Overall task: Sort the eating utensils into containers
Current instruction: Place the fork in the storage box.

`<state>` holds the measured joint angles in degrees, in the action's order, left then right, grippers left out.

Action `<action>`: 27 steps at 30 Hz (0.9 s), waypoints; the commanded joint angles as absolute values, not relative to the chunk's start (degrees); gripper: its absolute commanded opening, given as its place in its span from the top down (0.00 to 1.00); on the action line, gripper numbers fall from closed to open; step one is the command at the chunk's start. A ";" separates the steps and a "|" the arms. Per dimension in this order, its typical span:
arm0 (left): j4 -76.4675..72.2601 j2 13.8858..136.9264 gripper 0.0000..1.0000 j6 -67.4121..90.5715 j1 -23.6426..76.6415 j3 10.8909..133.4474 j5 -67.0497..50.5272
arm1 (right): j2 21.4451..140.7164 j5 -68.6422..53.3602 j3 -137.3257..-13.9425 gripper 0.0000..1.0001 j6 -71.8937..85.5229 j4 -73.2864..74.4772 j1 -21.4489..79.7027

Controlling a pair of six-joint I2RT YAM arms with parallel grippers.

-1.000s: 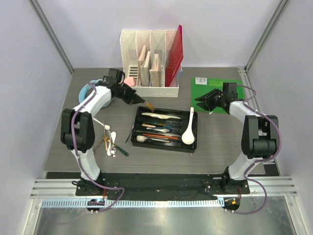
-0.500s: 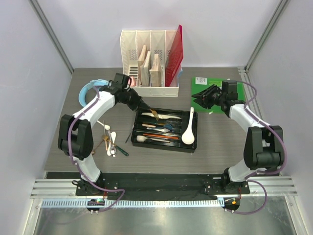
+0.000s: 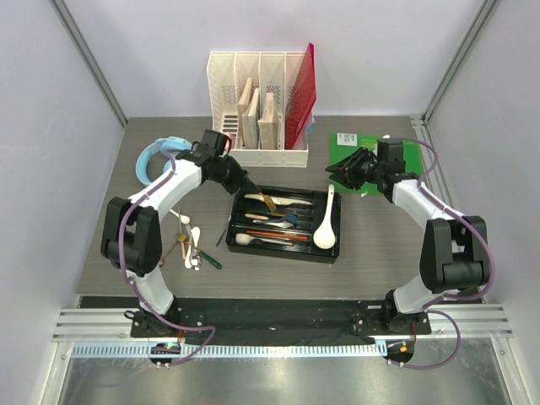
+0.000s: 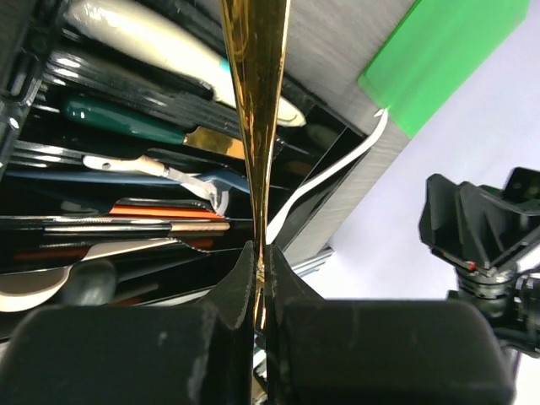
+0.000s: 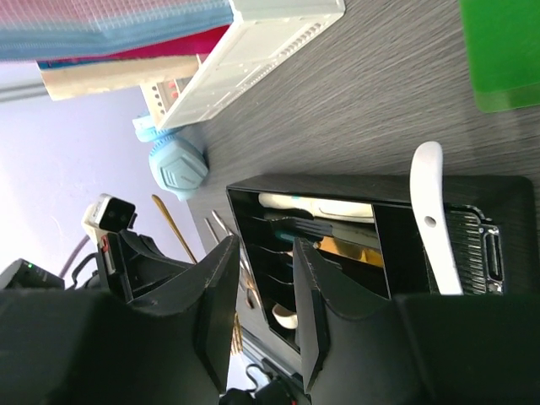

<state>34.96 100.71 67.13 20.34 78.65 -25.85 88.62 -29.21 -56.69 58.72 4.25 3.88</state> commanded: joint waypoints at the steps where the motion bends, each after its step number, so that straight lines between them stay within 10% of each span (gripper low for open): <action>1: 33.49 98.44 1.00 67.76 22.76 76.38 -24.17 | 83.86 -29.10 -57.48 0.63 54.59 3.51 4.48; 27: 31.30 107.39 1.00 76.58 25.05 86.74 -29.34 | 87.72 -29.27 -57.39 0.62 58.52 5.01 5.97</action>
<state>34.96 105.91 68.16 24.05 81.36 -25.45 87.55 -29.45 -56.03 55.88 7.31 4.91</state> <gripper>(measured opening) 0.008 0.377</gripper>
